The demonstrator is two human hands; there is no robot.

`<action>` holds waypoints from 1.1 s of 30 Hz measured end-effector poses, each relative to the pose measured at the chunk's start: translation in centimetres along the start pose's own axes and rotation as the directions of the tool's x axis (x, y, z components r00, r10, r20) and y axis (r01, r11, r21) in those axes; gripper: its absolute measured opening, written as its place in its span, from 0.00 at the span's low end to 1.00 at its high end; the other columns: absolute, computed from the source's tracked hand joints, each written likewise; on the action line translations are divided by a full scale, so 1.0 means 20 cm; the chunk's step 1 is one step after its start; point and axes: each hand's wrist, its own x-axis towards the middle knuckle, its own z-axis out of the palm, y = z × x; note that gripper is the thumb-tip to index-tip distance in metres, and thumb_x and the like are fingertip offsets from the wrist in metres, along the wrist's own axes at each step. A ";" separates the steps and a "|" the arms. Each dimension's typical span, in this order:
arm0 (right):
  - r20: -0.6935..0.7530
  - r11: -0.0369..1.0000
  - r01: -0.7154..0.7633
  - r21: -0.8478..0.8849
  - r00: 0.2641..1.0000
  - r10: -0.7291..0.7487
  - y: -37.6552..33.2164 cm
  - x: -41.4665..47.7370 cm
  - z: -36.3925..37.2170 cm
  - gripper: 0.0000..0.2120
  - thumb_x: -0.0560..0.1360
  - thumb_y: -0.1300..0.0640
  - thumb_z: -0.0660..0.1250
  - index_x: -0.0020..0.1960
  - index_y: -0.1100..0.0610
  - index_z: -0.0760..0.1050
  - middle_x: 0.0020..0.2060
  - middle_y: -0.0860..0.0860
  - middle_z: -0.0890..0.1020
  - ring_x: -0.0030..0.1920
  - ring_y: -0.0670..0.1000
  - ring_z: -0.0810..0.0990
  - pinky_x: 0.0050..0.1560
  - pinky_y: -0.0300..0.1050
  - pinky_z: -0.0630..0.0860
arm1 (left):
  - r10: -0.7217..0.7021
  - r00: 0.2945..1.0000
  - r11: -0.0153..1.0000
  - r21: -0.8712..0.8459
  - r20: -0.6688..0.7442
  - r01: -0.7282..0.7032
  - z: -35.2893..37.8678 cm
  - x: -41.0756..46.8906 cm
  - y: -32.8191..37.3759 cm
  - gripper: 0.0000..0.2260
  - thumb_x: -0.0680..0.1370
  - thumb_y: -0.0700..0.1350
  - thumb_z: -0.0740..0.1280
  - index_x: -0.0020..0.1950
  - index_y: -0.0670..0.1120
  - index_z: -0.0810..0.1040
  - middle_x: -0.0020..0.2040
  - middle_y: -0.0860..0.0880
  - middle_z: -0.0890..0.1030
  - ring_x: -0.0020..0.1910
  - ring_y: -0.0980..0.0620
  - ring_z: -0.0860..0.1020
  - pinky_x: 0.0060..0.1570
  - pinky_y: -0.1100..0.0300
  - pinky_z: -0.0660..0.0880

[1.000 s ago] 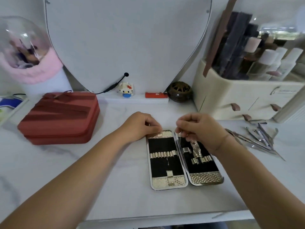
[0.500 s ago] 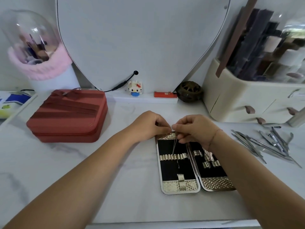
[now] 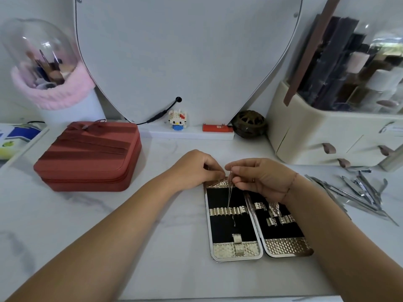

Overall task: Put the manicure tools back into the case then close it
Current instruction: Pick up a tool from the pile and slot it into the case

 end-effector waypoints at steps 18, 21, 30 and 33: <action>-0.131 0.964 0.034 -0.265 0.989 -0.071 -0.07 0.03 0.04 0.06 0.70 0.63 0.71 0.42 0.65 0.77 0.27 0.57 0.82 0.26 0.48 0.80 0.25 0.35 0.77 | -0.045 0.999 0.999 -0.008 0.026 0.045 -0.02 0.00 -0.01 0.02 0.71 0.45 0.75 0.43 0.50 0.85 0.37 0.56 0.82 0.35 0.64 0.77 0.38 0.71 0.72; -0.105 0.962 0.017 -0.272 0.993 -0.047 -0.06 0.03 0.04 0.05 0.70 0.63 0.70 0.42 0.65 0.76 0.27 0.57 0.82 0.26 0.49 0.81 0.26 0.36 0.78 | -0.052 0.998 0.999 -0.004 0.026 0.052 -0.03 0.00 0.00 0.02 0.71 0.45 0.74 0.42 0.51 0.85 0.35 0.58 0.81 0.34 0.65 0.76 0.37 0.72 0.71; -0.071 0.946 0.012 -0.324 0.997 -0.037 -0.05 0.04 0.03 0.04 0.71 0.64 0.70 0.42 0.65 0.76 0.27 0.56 0.82 0.26 0.48 0.81 0.26 0.37 0.78 | -0.056 0.998 0.998 0.010 0.030 0.055 -0.03 0.00 0.00 0.03 0.71 0.45 0.74 0.44 0.49 0.85 0.34 0.57 0.80 0.32 0.67 0.75 0.33 0.75 0.68; -0.085 0.943 0.021 -0.332 0.995 -0.051 -0.05 0.04 0.03 0.05 0.71 0.64 0.70 0.43 0.66 0.76 0.27 0.57 0.82 0.26 0.48 0.81 0.26 0.37 0.78 | -0.058 0.998 0.998 0.005 0.031 0.058 -0.03 0.00 0.00 0.02 0.71 0.45 0.74 0.43 0.50 0.85 0.34 0.58 0.80 0.32 0.67 0.75 0.33 0.75 0.68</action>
